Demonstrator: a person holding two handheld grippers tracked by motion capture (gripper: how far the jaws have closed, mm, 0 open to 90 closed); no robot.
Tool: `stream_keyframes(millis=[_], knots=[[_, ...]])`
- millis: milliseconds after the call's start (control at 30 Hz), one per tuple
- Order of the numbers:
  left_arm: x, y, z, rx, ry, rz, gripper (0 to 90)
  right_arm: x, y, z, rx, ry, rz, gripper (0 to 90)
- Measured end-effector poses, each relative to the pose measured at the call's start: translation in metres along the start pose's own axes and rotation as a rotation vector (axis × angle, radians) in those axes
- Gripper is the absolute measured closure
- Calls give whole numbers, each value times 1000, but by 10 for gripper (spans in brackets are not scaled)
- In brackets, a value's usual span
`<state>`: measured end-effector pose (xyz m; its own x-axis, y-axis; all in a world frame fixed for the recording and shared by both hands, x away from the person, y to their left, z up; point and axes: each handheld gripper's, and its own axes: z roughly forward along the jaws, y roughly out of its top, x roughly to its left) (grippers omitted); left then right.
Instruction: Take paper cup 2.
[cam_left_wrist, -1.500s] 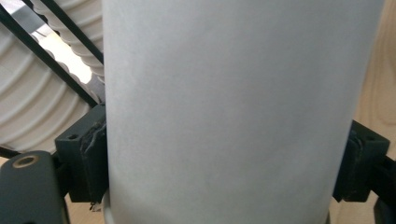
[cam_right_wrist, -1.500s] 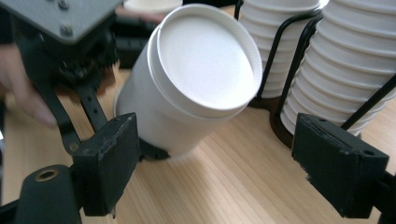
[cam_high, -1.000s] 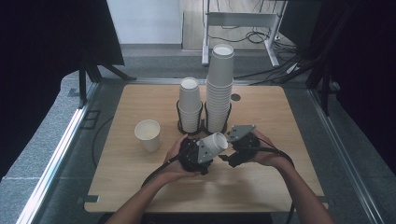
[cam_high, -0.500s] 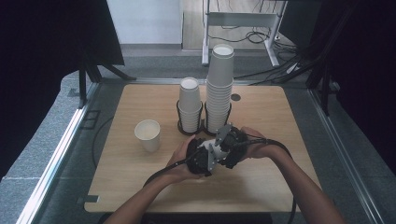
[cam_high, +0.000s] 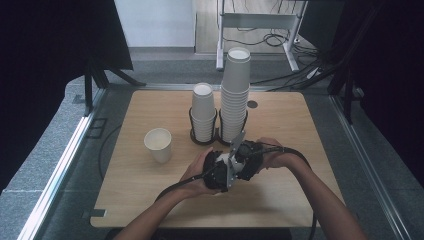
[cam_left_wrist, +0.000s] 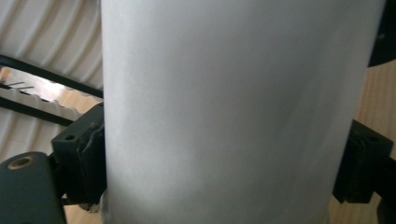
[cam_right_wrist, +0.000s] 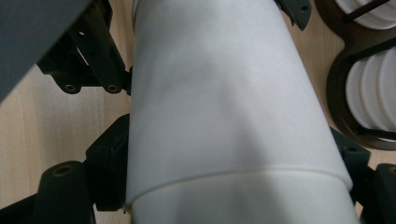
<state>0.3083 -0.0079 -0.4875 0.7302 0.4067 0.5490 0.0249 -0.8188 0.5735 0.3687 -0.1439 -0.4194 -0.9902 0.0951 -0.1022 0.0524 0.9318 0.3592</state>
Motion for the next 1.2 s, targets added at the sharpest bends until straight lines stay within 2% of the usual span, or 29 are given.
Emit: stream_keyframes(millis=[33, 100, 167, 300, 500, 667, 700, 833, 900, 1100, 1200], knots=[[0, 0, 0, -6, -9, -12, 88, 0, -1, 0, 1, 7, 4, 218], [1, 1, -3, -3, 1, -12, 40, 0, -5, 2, 3, 13, 7, 219], [2, 1, -4, -9, -13, -12, 17, 0, -9, 4, -5, 13, 17, 220], [3, 2, -8, -15, -14, 6, 0, -2, -18, 7, -35, 8, 49, 219], [9, 2, -15, -13, -11, -32, 4, -3, -28, 13, -77, -31, 99, 219], [14, 0, -22, -40, -10, -89, 15, -7, -37, 15, -109, -63, 152, 219], [15, -1, -22, -49, 0, -118, 16, -7, -37, 15, -113, -70, 155, 218], [18, -6, -25, -57, -5, -170, 39, -8, -40, 15, -154, -91, 193, 218], [19, -8, -27, -63, -16, -205, 49, -8, -40, 15, -170, -104, 211, 218], [23, -14, -32, -69, -36, -273, 56, -7, -36, 13, -210, -136, 236, 218], [25, -18, -32, -75, -50, -320, 61, -9, -37, 14, -261, -143, 290, 217]])
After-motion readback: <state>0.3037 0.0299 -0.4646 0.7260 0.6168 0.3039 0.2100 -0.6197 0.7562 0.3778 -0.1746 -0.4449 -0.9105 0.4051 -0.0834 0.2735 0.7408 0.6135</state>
